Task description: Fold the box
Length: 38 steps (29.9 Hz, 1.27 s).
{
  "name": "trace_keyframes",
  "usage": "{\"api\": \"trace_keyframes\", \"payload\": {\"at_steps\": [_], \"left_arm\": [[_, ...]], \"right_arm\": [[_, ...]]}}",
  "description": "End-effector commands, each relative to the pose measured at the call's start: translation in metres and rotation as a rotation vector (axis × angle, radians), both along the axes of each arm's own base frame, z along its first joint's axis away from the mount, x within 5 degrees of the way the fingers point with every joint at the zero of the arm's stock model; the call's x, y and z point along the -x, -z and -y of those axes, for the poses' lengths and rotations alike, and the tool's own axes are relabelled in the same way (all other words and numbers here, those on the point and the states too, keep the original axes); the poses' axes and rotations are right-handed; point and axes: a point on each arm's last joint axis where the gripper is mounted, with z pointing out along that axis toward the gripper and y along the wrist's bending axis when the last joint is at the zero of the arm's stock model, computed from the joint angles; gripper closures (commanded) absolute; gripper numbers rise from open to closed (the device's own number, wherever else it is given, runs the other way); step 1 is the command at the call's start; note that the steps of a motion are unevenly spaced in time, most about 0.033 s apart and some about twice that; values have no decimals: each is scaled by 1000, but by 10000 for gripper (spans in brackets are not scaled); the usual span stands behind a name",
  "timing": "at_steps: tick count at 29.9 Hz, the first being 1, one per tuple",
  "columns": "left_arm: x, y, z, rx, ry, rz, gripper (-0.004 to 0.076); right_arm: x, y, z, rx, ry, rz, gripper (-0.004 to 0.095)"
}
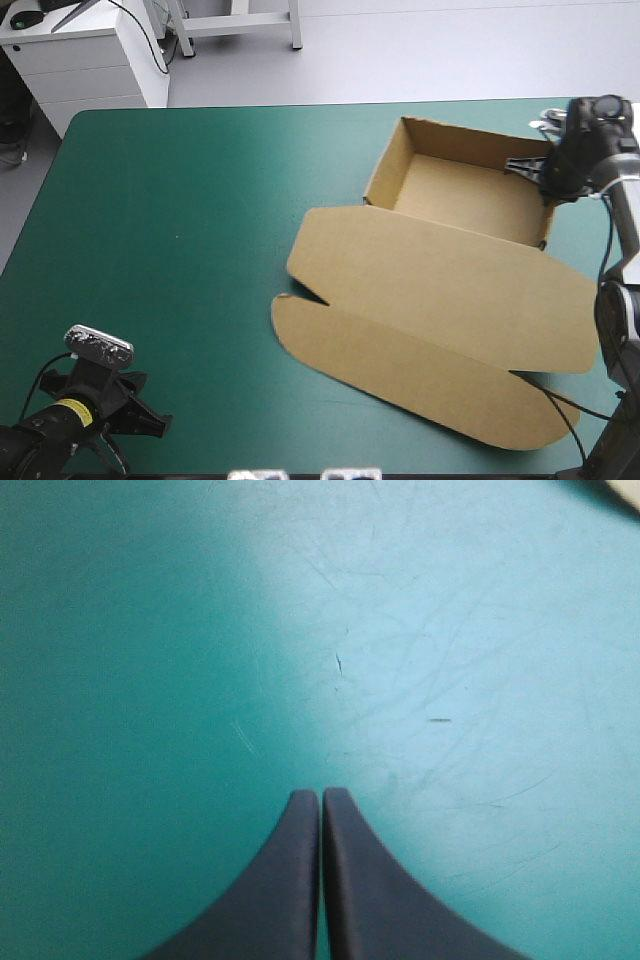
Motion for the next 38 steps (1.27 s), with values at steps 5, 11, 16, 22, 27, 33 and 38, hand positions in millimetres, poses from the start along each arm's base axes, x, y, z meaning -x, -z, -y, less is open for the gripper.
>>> {"api": "trace_keyframes", "payload": {"at_steps": [5,11,16,22,27,33,38], "left_arm": [[-4,-11,2,28,1,76,731],[-4,-11,2,28,1,79,731],[-5,-12,2,34,-4,82,731],[-5,-12,2,33,-2,82,731],[-5,-12,2,33,-2,82,731],[-5,-12,2,33,-2,82,731],[-5,-11,2,33,-2,82,731]], "right_arm": [[39,-34,101,6,289,89,927],[65,-34,153,74,413,70,926],[72,-32,168,186,360,3,898],[71,-31,167,178,353,6,579],[72,-35,163,159,321,19,458],[83,-67,140,79,211,143,468],[100,-101,112,-38,156,298,662]]}}
